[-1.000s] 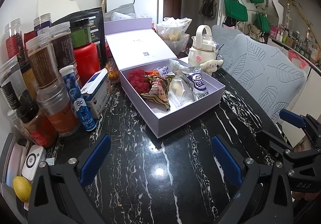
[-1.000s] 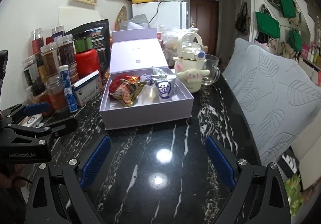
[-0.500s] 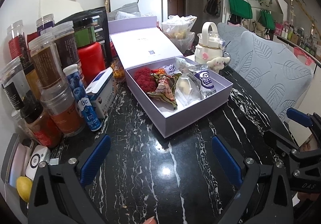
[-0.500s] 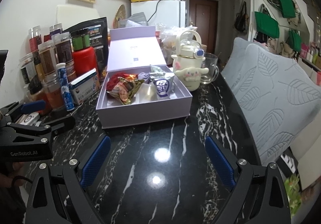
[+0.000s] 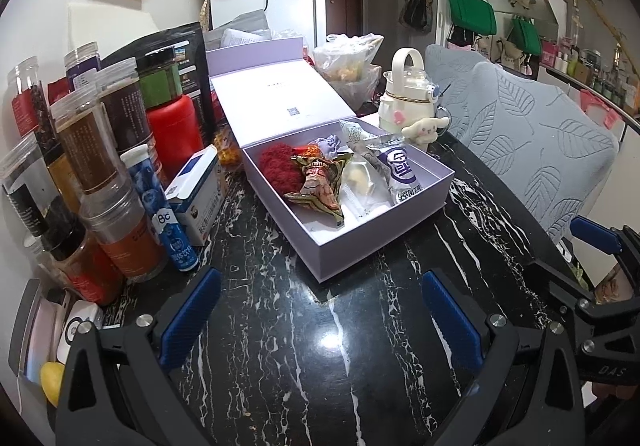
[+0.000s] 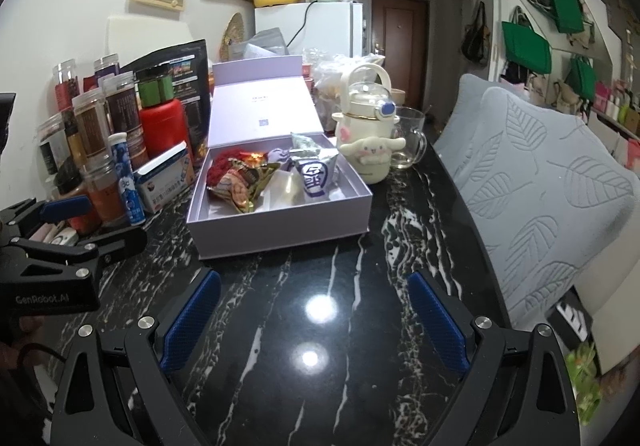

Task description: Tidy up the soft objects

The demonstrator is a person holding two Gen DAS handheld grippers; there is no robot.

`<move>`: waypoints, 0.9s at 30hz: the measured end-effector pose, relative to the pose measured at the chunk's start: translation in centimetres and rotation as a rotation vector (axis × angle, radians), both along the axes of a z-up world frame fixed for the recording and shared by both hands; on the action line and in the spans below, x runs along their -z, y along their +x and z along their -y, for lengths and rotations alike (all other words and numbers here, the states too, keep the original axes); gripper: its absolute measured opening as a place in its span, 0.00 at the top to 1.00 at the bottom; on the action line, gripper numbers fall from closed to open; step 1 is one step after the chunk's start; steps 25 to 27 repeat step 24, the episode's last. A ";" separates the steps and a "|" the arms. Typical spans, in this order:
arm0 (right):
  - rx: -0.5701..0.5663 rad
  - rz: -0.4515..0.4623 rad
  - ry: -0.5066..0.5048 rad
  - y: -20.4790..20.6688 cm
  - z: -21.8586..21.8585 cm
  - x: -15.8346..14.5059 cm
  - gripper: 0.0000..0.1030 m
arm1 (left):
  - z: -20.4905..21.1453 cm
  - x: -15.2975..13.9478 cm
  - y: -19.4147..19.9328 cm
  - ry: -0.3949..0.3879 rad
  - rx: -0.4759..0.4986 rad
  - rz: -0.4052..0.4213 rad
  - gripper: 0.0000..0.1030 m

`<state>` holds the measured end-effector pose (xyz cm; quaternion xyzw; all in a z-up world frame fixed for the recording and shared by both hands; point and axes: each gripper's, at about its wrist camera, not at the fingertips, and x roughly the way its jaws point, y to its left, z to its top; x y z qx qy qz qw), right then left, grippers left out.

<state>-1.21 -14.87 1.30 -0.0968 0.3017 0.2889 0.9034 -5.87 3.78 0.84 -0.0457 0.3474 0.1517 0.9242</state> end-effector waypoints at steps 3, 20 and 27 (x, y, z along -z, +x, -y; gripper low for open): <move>0.000 0.001 -0.006 -0.2 0.1 -0.1 0.07 | 0.0 -0.1 -0.2 0.004 -0.006 -0.002 0.01; 0.013 0.023 -0.029 -1.0 0.4 -0.3 0.07 | 0.6 -0.1 -0.3 0.061 -0.020 -0.021 0.01; 0.016 0.005 -0.032 -0.7 0.4 0.0 0.07 | 0.5 0.0 -0.2 0.044 -0.008 -0.025 0.01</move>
